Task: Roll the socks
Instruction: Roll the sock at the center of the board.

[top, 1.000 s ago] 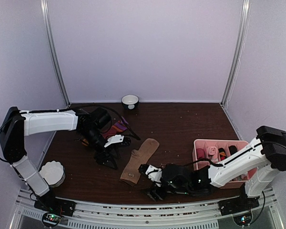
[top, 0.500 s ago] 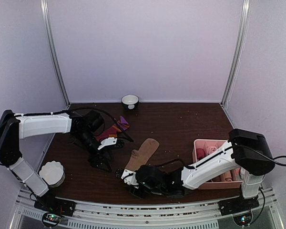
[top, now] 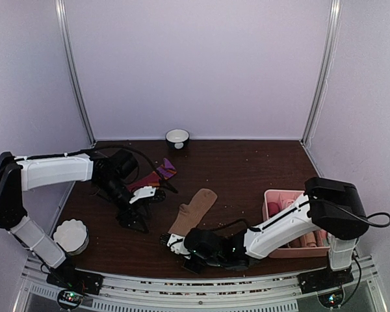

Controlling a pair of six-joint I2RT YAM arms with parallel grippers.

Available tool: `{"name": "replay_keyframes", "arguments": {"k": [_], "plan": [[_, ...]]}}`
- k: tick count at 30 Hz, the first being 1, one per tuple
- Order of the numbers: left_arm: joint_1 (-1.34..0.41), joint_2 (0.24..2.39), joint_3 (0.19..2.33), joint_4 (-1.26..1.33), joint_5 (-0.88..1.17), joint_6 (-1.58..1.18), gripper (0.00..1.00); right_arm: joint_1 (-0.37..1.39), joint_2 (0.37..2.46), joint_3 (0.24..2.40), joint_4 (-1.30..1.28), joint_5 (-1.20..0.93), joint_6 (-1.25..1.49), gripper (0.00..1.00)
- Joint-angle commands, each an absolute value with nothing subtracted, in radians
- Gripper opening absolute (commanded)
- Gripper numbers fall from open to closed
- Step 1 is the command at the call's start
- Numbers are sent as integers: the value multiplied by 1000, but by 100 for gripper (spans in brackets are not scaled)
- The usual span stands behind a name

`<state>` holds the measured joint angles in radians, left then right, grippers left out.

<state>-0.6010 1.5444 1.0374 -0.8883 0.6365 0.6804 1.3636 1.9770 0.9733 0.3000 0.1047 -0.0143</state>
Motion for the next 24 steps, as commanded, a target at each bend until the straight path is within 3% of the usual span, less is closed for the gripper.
{"name": "replay_keyframes", "arguments": {"k": [1,15,24], "plan": [[-602,1505,988,-859,631,724,65,1327,1972,973,273,38,51,0],[-866,1460,851,-597,369,727,55,1061,1993,940,376,-553,505,0],[-932,1532,911,-463,216,739,48,1045,2001,930,427,-682,669,0]]}}
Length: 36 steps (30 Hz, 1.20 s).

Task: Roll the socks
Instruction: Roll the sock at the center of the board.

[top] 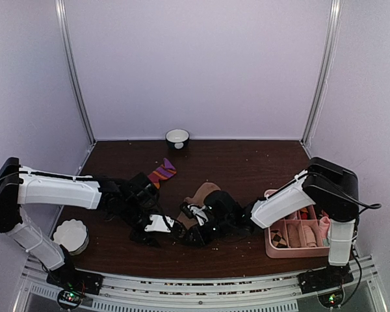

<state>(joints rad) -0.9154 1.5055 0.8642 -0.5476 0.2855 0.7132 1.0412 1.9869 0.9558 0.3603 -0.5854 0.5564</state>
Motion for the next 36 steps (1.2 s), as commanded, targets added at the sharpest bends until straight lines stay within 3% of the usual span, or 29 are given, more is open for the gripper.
{"name": "replay_keyframes", "arguments": {"k": [1,6,17,22,26,30,33,36], "plan": [[-935,1540,915,-467,215,752,48,1045,1999,925,445,-691,685,0],[-983,1597,944,-501,236,782,44,1037,2008,942,431,-698,725,0],[-1008,1709,985,-524,243,757,18,1025,2045,919,518,-718,810,0],[-1008,1741,1002,-526,221,754,17,1025,2042,896,569,-727,838,0],[-1008,1730,988,-500,187,754,24,1025,2038,892,573,-737,842,0],[-1008,1720,977,-486,170,758,24,1022,2035,894,573,-744,844,0],[-1008,1727,979,-494,176,759,18,1020,2031,893,578,-746,845,0],[-1008,1747,992,-517,186,745,2,1019,2027,889,574,-738,843,0]]}}
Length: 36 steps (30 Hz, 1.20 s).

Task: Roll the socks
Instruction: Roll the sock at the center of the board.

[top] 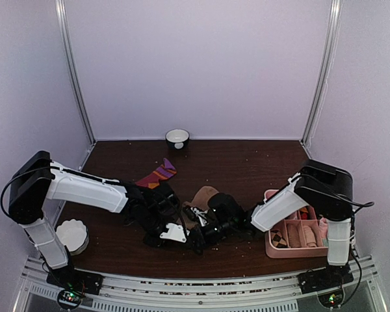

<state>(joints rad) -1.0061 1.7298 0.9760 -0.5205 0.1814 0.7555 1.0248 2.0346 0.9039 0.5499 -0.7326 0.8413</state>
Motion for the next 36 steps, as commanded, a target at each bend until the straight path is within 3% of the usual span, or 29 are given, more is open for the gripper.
{"name": "replay_keyframes", "arguments": {"k": [1,4,7,21,23,25,26,27,34,36], "plan": [[-1008,1754,1000,-535,199,737,0,1019,2022,887,566,-729,837,1],[-999,1769,1030,-598,269,716,0,1019,1988,861,516,-663,780,21],[-982,1815,1086,-670,333,695,0,1018,1936,822,492,-591,718,29],[-829,2081,1357,-993,628,656,0,1110,1724,571,578,-264,452,38],[-812,2119,1387,-1032,662,654,0,1142,1704,587,528,-215,398,53],[-798,2164,1422,-1073,690,650,0,1178,1685,622,432,-141,325,57],[-791,2180,1437,-1092,704,647,0,1196,1676,637,392,-100,299,85],[-786,2196,1453,-1111,715,647,0,1214,1669,649,345,-38,279,98],[-776,2246,1489,-1157,708,633,0,1276,1640,646,234,304,336,100],[-776,2255,1492,-1157,699,627,0,1242,1640,628,279,247,371,100]]}}
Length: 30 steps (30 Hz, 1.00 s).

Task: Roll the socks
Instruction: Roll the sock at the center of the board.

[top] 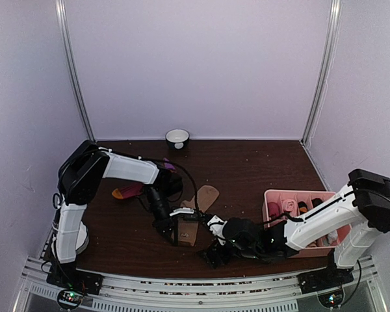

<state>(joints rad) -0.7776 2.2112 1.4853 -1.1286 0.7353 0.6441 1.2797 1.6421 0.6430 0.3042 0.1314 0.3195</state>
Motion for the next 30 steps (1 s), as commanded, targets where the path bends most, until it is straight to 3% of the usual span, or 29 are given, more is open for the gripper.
{"name": "replay_keyframes", "arguments": {"k": [1,3,6,13,16,20,26,30], "plan": [[-776,2260,1494,-1156,693,621,0,1219,1640,604,352,193,391,100],[-777,2270,1501,-1156,679,610,0,1180,1661,581,476,45,387,100],[-777,2282,1505,-1147,672,590,0,1196,1709,640,467,2,347,95],[-776,2302,1530,-1133,623,554,0,1197,1823,708,597,-138,403,51],[-776,2304,1531,-1122,601,538,0,1191,1850,680,711,-152,469,48],[-777,2302,1531,-1121,598,537,0,1176,1895,693,749,-149,532,35],[-778,2296,1529,-1121,600,541,0,1172,1954,716,796,-176,573,28],[-777,2271,1513,-1115,613,559,1,1163,1962,702,814,-170,599,10]]}}
